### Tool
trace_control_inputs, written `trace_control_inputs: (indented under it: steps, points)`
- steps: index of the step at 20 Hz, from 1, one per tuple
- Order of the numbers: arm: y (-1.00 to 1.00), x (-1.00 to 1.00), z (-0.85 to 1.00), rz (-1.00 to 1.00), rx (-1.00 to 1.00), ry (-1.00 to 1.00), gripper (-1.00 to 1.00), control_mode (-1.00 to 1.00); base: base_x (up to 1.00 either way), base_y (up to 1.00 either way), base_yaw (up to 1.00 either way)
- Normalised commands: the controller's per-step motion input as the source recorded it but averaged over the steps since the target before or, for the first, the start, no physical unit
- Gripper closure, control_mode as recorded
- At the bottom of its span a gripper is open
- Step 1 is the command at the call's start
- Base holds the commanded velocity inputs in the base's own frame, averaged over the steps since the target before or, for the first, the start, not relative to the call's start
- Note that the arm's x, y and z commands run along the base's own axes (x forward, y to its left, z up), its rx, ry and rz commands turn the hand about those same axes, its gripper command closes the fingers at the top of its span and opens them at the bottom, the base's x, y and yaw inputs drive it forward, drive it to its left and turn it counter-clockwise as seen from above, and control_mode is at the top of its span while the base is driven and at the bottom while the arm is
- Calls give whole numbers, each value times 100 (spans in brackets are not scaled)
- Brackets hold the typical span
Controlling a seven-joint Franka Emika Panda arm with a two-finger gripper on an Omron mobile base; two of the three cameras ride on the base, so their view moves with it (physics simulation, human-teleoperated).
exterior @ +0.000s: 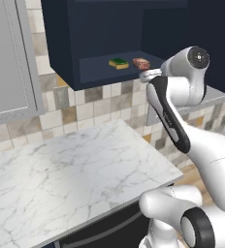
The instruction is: Pick up the sponge and bar soap from the sink, and place them back in the cabinet, and close the cabinet door.
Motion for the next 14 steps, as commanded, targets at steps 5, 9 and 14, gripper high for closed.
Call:
trace_control_inputs:
  steps: [5,9,14]
  points:
    - [-11,-32,0,2,0,0,-100,-100,0,0,0]
    - [-16,-44,0,0,0,-3,-100,-100,0,0,0]
    - [-8,-41,0,0,0,-3,-100,-100,0,0,0]
